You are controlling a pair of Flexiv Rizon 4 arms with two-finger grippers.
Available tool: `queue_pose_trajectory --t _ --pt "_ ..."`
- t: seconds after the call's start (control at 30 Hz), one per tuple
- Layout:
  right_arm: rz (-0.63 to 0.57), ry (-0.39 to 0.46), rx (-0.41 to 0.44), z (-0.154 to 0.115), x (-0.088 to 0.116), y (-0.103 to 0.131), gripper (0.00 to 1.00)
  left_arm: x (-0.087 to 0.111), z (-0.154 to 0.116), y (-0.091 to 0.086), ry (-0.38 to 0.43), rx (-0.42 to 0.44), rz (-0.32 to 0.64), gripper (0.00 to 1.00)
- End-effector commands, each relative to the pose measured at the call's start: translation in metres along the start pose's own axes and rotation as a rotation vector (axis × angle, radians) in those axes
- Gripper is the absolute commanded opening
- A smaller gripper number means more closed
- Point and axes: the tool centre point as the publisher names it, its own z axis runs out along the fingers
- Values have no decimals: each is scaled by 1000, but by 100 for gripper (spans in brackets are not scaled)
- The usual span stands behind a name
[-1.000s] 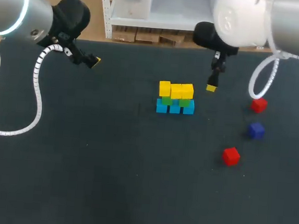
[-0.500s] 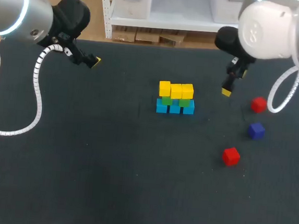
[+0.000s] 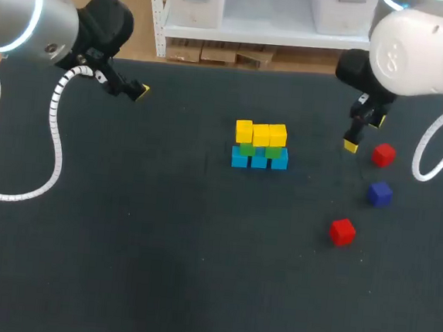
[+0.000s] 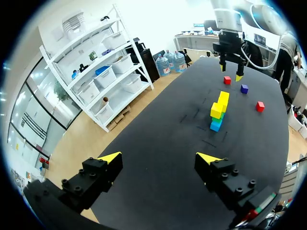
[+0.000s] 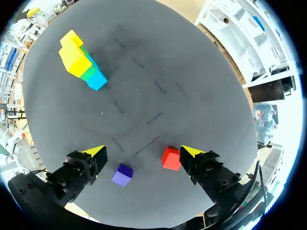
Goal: Place the blue cubes, place green cubes on the blue cubes, place the yellow cubes on the green cubes, then place the red cubes on the yellow cubes, and place purple cube on the red cubes.
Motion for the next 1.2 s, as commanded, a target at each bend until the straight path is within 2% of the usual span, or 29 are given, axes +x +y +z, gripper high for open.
queue_pose_trajectory --t 0.03,0.6,0.87,1.13,1.17,1.2 --pt "19 -15 -4 9 12 -5 100 1 0 2 -4 7 4 100" --pt "123 18 -13 28 43 -20 100 1 0 2 -4 7 4 100" --pt "144 23 -32 43 48 -26 100 1 0 2 -4 7 4 100" --pt "158 33 -27 50 43 -32 100 1 0 2 -4 7 4 100" --pt "158 35 -28 50 43 -32 98 1 0 2 -4 7 4 100" --pt "157 36 -28 51 42 -32 86 1 0 2 -4 7 4 100"
